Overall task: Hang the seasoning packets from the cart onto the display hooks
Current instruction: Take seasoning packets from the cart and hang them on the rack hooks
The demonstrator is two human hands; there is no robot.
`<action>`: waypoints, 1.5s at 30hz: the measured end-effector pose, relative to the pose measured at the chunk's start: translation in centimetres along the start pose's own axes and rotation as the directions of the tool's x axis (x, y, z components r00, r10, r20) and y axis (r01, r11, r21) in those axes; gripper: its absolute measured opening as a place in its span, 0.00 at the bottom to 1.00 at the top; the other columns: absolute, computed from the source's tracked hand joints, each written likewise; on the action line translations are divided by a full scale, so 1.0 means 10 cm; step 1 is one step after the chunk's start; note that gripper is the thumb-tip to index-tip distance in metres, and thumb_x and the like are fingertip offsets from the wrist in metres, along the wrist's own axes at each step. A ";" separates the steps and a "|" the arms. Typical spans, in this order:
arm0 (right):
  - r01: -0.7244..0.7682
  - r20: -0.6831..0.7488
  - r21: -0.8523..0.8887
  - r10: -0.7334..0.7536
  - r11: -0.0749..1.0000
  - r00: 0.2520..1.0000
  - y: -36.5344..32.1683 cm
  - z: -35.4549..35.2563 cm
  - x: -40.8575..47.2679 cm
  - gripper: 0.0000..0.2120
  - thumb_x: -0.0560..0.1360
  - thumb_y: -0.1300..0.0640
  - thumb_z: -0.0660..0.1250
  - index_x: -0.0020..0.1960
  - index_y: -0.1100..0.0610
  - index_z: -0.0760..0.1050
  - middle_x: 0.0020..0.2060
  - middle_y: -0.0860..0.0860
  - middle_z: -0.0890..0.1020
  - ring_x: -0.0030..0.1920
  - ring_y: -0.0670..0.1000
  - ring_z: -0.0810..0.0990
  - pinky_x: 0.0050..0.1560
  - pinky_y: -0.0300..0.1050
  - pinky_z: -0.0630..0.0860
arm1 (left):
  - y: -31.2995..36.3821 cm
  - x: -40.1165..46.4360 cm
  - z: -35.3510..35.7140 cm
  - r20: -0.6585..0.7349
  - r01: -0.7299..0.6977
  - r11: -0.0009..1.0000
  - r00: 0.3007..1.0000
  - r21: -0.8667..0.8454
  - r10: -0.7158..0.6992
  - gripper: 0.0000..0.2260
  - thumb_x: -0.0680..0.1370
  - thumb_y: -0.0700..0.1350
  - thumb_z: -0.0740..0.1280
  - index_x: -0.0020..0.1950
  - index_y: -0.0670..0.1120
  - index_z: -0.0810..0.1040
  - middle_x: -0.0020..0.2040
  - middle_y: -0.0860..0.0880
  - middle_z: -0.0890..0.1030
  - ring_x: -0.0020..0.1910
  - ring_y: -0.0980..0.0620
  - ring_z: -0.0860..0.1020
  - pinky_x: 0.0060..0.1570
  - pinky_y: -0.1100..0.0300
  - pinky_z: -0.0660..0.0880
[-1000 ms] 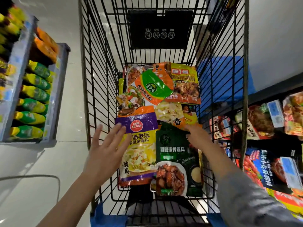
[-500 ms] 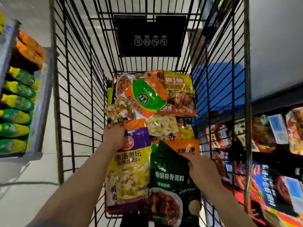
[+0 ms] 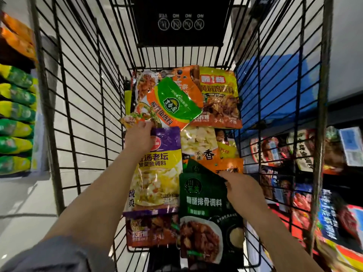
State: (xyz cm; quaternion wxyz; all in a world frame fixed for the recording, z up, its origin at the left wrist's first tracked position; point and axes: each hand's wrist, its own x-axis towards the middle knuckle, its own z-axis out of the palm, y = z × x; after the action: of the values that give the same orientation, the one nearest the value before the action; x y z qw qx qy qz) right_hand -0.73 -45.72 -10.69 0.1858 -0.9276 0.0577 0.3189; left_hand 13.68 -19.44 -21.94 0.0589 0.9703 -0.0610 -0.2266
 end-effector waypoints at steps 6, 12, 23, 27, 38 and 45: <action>0.010 -0.051 0.014 -0.009 1.000 0.999 0.04 0.07 -0.01 0.19 0.77 0.65 0.58 0.62 0.49 0.75 0.51 0.51 0.81 0.50 0.55 0.78 0.46 0.48 0.74 | 0.06 0.00 -0.03 0.080 0.031 0.997 0.996 0.074 -0.037 0.21 0.76 0.50 0.66 0.68 0.46 0.70 0.63 0.43 0.75 0.62 0.40 0.72 0.58 0.48 0.69; 0.047 -0.118 0.009 -0.045 0.999 0.992 0.06 0.12 -0.07 0.13 0.78 0.59 0.60 0.61 0.50 0.76 0.49 0.51 0.82 0.48 0.56 0.79 0.46 0.50 0.75 | 0.06 0.09 -0.08 0.187 0.061 0.991 0.979 0.123 -0.083 0.20 0.75 0.55 0.68 0.63 0.48 0.74 0.59 0.44 0.78 0.59 0.43 0.76 0.56 0.51 0.71; 0.136 -0.254 -0.020 -0.137 0.990 0.958 0.03 0.12 -0.75 0.20 0.64 0.71 0.72 0.51 0.53 0.81 0.36 0.51 0.83 0.33 0.57 0.81 0.29 0.51 0.78 | 0.27 -0.68 -0.62 0.004 -0.144 0.989 0.990 0.028 0.144 0.15 0.78 0.48 0.64 0.65 0.54 0.77 0.58 0.46 0.81 0.57 0.42 0.77 0.54 0.54 0.70; 0.165 -0.459 -0.058 -0.173 0.985 0.872 0.07 0.12 -1.26 0.26 0.59 0.75 0.74 0.51 0.53 0.81 0.32 0.48 0.81 0.29 0.53 0.79 0.28 0.45 0.77 | 0.46 -1.18 -0.95 -0.092 -0.246 0.964 0.967 -0.100 0.237 0.12 0.75 0.45 0.70 0.58 0.48 0.82 0.51 0.43 0.84 0.52 0.41 0.79 0.55 0.53 0.70; -0.008 -0.721 -0.084 -0.055 0.996 0.691 -0.11 0.31 -1.70 0.12 0.66 0.64 0.67 0.47 0.52 0.76 0.37 0.53 0.83 0.31 0.58 0.80 0.28 0.48 0.77 | 0.35 -2.23 -1.29 -0.373 -0.408 0.905 0.864 -0.122 0.339 0.06 0.71 0.39 0.73 0.46 0.48 0.84 0.41 0.50 0.84 0.42 0.43 0.81 0.37 0.53 0.75; -0.181 -0.654 0.158 0.240 0.971 0.718 -0.02 0.35 -1.64 0.08 0.75 0.62 0.64 0.51 0.57 0.80 0.41 0.57 0.83 0.42 0.60 0.81 0.41 0.50 0.74 | 0.32 -2.18 -1.12 -0.394 -0.317 0.934 0.889 -0.164 0.233 0.09 0.76 0.40 0.68 0.54 0.48 0.82 0.49 0.46 0.83 0.49 0.42 0.80 0.42 0.54 0.70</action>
State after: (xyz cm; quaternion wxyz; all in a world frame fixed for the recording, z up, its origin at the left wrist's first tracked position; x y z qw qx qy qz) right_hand -15.67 -44.35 -3.07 0.1532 -0.9588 0.2385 -0.0182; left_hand -1.03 -18.47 -2.08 0.2100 0.9638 -0.1606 -0.0353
